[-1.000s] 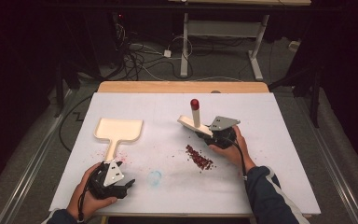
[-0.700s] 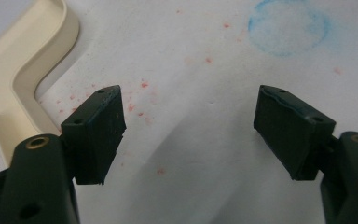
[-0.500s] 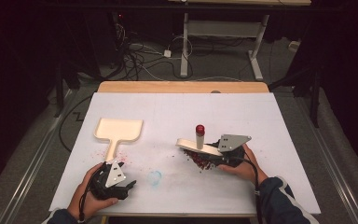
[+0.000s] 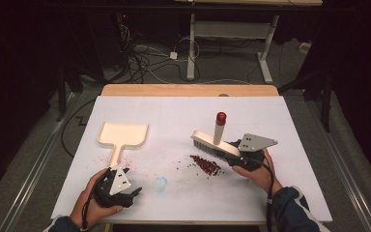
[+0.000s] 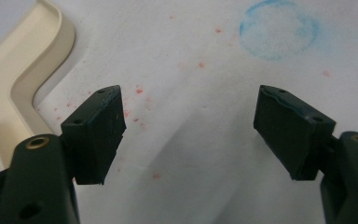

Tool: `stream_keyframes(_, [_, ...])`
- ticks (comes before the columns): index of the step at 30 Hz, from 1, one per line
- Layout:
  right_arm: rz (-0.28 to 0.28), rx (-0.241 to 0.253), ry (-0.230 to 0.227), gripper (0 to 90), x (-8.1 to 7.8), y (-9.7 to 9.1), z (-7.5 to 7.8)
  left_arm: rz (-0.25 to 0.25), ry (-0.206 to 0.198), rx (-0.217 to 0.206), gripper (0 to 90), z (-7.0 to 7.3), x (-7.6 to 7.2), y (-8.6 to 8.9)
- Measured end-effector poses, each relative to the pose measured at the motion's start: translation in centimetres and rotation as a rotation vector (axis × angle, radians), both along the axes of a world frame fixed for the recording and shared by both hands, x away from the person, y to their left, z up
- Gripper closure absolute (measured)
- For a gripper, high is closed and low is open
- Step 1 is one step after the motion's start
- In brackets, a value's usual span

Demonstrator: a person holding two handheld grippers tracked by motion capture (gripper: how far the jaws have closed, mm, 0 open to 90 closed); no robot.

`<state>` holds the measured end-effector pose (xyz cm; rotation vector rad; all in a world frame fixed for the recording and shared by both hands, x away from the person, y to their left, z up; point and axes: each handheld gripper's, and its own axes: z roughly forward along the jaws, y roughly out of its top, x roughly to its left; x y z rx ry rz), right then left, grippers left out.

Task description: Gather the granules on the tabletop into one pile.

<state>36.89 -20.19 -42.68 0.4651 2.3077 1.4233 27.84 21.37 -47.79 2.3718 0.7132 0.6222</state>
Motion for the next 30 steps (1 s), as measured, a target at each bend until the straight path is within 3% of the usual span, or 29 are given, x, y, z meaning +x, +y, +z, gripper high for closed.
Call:
stream_keyframes(3, [-0.009,0.024,0.042,67.7,-1.4,0.7,0.6,0.003,-0.003,0.001,23.8,0.1,0.0,0.1])
stream_keyframes(6, [-0.015,0.023,0.110,67.7,-3.1,2.6,0.8,0.009,-0.005,-0.006,23.8,0.2,0.0,0.2])
stream_keyframes(11, [-0.008,0.053,0.233,67.7,-5.1,6.4,-0.3,0.008,0.000,0.001,23.8,0.1,0.1,0.1])
stream_keyframes(14, [-0.026,0.036,0.237,67.8,-5.3,8.4,-1.2,0.005,0.003,0.000,23.8,0.0,0.1,0.0])
stream_keyframes(17, [-0.081,0.034,0.237,67.8,-5.2,9.5,-2.0,0.002,0.008,0.009,23.8,0.0,0.1,0.1])
stream_keyframes(21, [-0.188,0.003,0.208,67.8,-4.6,9.0,-2.9,0.004,0.005,0.002,23.8,0.0,-0.1,0.2])
stream_keyframes(23, [-0.221,0.018,0.240,67.8,-4.2,8.1,-2.9,0.002,0.004,0.008,23.8,0.1,-0.2,0.2])
stream_keyframes(30, [-0.234,0.020,0.240,67.8,-4.0,5.3,-2.5,0.002,0.001,0.003,23.8,0.1,-0.2,0.1])
